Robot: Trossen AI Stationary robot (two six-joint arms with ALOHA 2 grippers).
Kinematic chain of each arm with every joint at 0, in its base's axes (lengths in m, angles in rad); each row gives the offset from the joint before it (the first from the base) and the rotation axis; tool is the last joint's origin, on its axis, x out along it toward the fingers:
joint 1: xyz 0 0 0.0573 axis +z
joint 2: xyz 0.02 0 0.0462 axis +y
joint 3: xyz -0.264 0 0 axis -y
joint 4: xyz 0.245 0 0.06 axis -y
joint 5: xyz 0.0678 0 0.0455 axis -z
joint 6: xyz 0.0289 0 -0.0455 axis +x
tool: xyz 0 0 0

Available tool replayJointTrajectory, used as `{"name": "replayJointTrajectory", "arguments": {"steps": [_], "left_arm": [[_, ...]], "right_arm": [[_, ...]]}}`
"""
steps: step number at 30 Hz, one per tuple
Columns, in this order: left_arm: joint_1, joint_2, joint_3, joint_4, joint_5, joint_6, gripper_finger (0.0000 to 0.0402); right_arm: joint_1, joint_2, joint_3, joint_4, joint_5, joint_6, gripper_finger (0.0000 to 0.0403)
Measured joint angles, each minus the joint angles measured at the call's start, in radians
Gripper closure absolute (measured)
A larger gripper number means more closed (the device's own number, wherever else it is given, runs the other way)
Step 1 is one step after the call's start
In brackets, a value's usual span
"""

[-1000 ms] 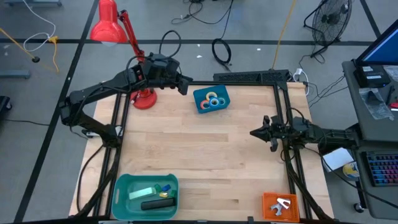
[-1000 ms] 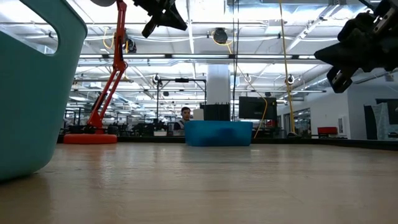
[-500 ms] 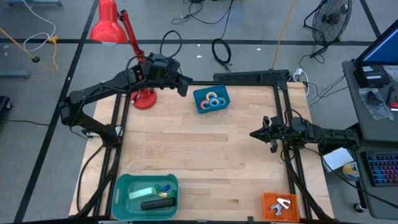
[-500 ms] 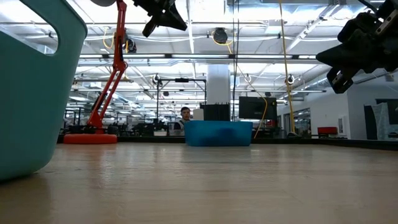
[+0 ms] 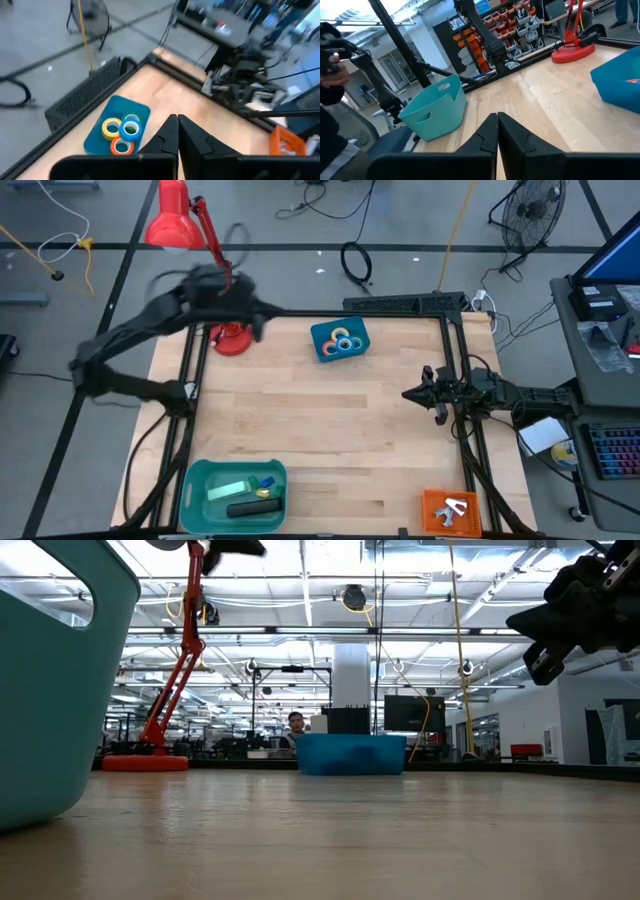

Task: Pick and place Stapler, Stapler remover, tape
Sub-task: Return to Home Position

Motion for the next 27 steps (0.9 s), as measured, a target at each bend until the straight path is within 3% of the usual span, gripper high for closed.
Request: {"name": "replayJointTrajectory", "arguments": {"steps": [4, 10, 13, 21, 27], "left_arm": [[0.000, -0.245, -0.209, 0.090, -0.018, -0.067, 0.0400], [-0.049, -0.587, -0.633, 0.294, 0.000, -0.270, 0.0401], [-0.090, -0.716, -0.775, 0.339, -0.056, -0.307, 0.0401], [-0.174, -0.967, -0.942, 0.272, -0.209, -0.216, 0.0401], [-0.215, -1.082, -1.004, 0.176, -0.216, -0.203, 0.0401]], "right_arm": [[0.000, 0.000, 0.000, 0.001, 0.000, 0.000, 0.0400], [0.000, 0.000, 0.000, 0.004, 0.001, 0.000, 0.0399], [0.000, 0.000, 0.000, 0.005, 0.001, 0.000, 0.0400], [0.000, 0.000, 0.001, 0.006, 0.002, 0.000, 0.0399], [0.000, 0.000, 0.001, 0.006, 0.002, 0.000, 0.0401]]}}
